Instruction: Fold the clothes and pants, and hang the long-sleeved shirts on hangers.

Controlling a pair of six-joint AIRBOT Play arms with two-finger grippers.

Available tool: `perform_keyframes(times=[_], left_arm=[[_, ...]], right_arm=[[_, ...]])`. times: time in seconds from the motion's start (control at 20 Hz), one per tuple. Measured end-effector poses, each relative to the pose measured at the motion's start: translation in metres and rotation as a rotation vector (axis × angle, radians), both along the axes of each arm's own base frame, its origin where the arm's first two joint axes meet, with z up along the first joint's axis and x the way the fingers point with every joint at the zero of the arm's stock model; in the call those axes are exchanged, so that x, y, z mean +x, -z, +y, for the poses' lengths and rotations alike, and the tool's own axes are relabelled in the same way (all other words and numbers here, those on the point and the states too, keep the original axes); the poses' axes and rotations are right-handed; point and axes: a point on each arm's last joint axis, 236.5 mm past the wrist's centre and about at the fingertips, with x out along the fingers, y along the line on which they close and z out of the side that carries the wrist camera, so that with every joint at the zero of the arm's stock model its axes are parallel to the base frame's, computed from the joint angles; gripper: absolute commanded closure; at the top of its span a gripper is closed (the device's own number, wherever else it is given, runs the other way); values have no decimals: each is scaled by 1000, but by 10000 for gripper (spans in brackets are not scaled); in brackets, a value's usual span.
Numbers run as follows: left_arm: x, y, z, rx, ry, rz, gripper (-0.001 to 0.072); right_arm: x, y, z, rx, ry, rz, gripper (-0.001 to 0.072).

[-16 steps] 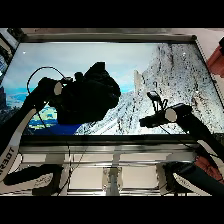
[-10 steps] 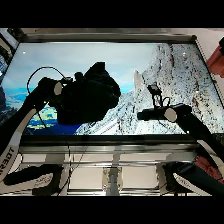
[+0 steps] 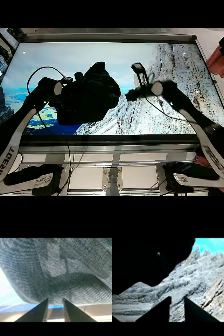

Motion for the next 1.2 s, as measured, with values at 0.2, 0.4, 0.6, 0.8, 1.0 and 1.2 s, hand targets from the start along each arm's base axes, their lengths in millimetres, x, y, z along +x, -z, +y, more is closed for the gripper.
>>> perform_keyframes(times=[0.2, 0.4, 0.6, 0.8, 1.0, 1.2], left_arm=[[12, -3, 11, 55, 57, -46, 474], [61, -42, 70, 226, 6, -231, 81], [107, -93, 109, 18, -246, -426, 68], [137, -116, 96, -401, -333, -498, 68], [154, -88, 73, -609, -338, -417, 19], [174, -39, 43, -625, -299, -360, 19]], right_arm=[[24, -14, 9, -18, -57, -12, 509], [26, -19, 8, -26, -80, 9, 508], [29, -20, 9, -26, -86, 6, 329], [41, -20, 10, -29, -91, -39, 332], [44, -11, 10, -39, -95, -33, 332], [40, -6, 10, -47, -103, -10, 332]])
